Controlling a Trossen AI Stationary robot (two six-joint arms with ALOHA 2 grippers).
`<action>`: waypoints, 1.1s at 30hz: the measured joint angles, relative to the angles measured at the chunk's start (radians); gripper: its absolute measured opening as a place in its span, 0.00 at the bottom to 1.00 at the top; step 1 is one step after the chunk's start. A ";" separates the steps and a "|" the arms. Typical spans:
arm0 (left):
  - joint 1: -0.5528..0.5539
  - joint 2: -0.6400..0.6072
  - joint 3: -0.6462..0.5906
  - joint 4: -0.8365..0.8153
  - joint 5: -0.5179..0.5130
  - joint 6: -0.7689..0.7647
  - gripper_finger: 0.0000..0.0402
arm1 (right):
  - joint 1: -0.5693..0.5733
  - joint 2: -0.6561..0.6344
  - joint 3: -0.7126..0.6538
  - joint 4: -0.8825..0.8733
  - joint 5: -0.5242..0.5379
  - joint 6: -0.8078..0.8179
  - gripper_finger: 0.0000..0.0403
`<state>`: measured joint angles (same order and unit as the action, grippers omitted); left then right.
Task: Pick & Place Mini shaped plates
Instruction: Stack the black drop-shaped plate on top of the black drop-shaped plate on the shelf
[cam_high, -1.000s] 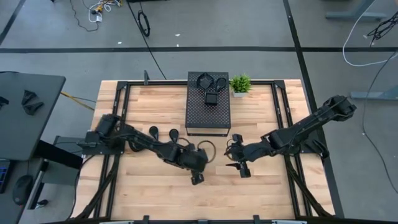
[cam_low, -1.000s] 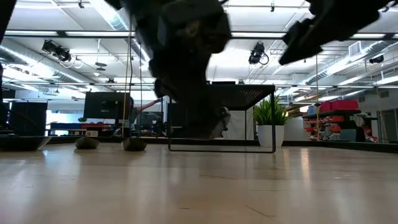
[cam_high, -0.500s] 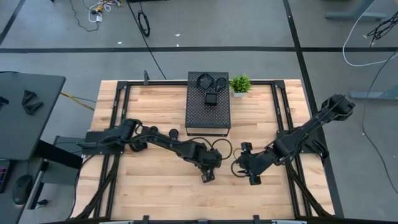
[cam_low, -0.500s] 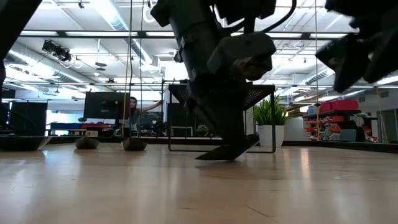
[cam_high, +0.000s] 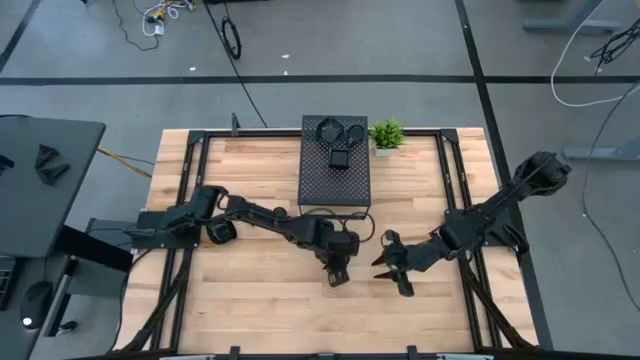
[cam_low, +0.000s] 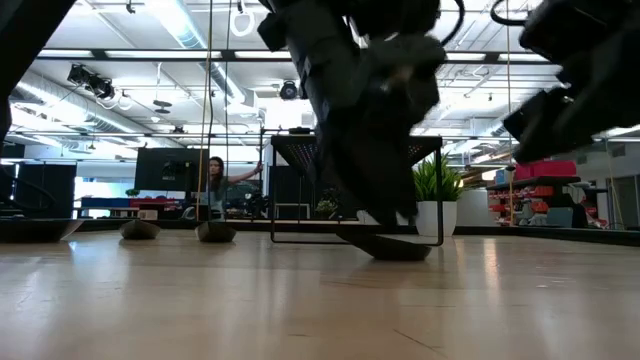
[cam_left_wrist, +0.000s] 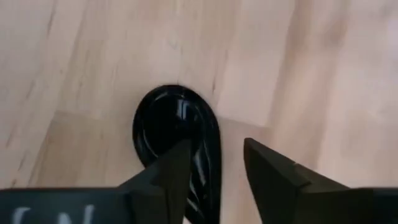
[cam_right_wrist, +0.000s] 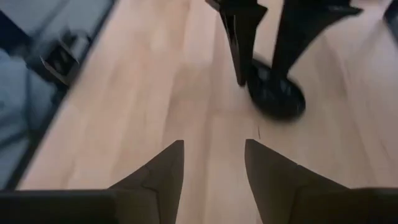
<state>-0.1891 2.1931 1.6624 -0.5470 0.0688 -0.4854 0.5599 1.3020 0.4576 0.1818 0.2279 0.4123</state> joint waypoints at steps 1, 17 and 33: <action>0.007 -0.015 0.000 -0.011 0.023 0.000 0.40 | -0.006 0.000 -0.003 0.035 0.000 -0.010 0.42; -0.255 -0.262 -0.001 -0.545 -0.392 -0.224 0.38 | -0.145 0.374 0.346 -0.024 -0.094 -0.198 0.42; -0.463 -0.265 -0.526 0.250 -0.851 -0.473 0.29 | -0.238 0.531 0.594 -0.360 -0.210 -0.404 0.42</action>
<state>-0.6516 1.9278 1.1365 -0.2969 -0.7820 -0.9582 0.3222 1.8332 1.0515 -0.1786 0.0177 0.0082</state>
